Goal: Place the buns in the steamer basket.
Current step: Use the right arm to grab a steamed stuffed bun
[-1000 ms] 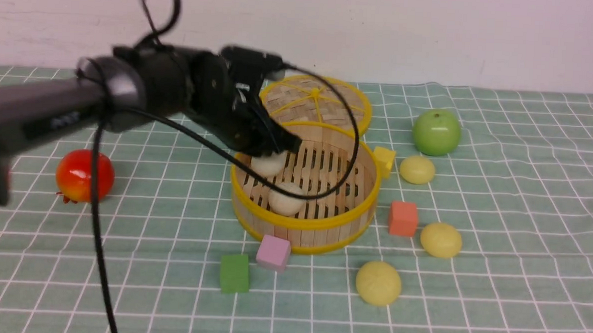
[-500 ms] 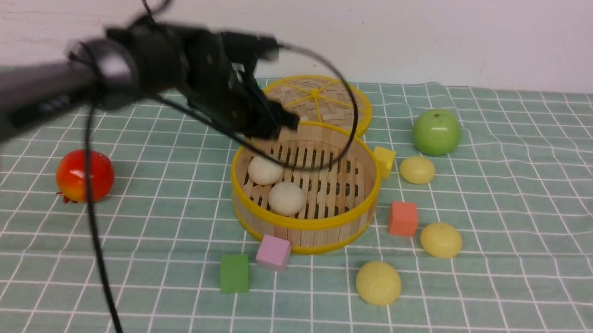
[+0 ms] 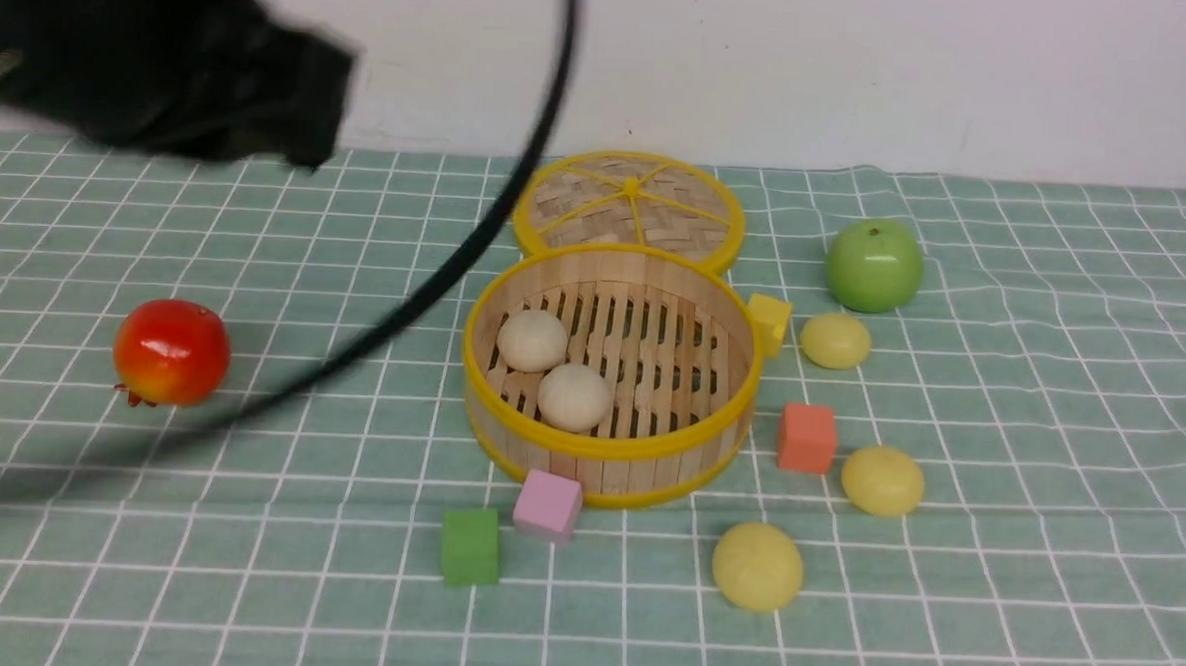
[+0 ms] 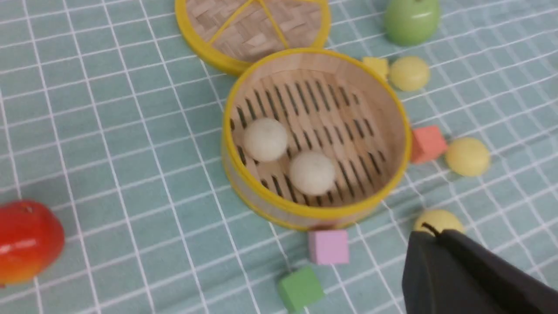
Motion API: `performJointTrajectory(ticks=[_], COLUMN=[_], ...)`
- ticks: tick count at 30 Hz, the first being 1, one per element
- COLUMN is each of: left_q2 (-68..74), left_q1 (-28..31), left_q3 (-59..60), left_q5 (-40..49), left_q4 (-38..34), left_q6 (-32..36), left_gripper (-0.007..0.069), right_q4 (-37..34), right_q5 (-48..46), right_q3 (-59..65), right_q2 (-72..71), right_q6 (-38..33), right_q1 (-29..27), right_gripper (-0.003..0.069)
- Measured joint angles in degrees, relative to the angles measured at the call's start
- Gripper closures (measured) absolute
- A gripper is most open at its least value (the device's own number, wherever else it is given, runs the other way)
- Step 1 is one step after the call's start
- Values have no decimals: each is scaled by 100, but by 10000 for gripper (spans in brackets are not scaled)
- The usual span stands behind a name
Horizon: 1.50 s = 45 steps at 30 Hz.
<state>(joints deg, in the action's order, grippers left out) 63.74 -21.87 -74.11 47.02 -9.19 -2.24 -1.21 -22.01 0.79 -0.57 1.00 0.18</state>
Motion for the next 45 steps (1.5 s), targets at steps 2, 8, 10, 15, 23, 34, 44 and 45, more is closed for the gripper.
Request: performJointTrajectory(ticks=[2,8,10,15,23,34,44,45], left_q2=[-931,-3172,-3806,-5225,-6107,-6112,-6112,-6112], left_q1=[0,0,0,0,0,0,0,0], left_q3=[1145,3917,4716,6008,6510,6525,6542,6549], left_q5=[-637,-2243,-2721,-3627,-3801,-3762,-3752,-3751], left_q4=[-133,-303,-413,-730,-891,-922,-922,-922], left_q6=[0,0,0,0,-132,-137,-147,-149], left_gripper=[638,638,638,638,638,638,638,638], right_q4=[0,0,0,0,0,-331,-2886,-2989], right_q5=[0,0,0,0,0,314,2166,2127], right_q3=[0,0,0,0,0,48,65,33], right_q2=[0,0,0,0,0,0,0,0], right_q6=[0,-6,-6,-6,-6,282,1793,1793], right_q1=[0,0,0,0,0,0,0,24], right_gripper=[419,419,419,419,419,419,419,419])
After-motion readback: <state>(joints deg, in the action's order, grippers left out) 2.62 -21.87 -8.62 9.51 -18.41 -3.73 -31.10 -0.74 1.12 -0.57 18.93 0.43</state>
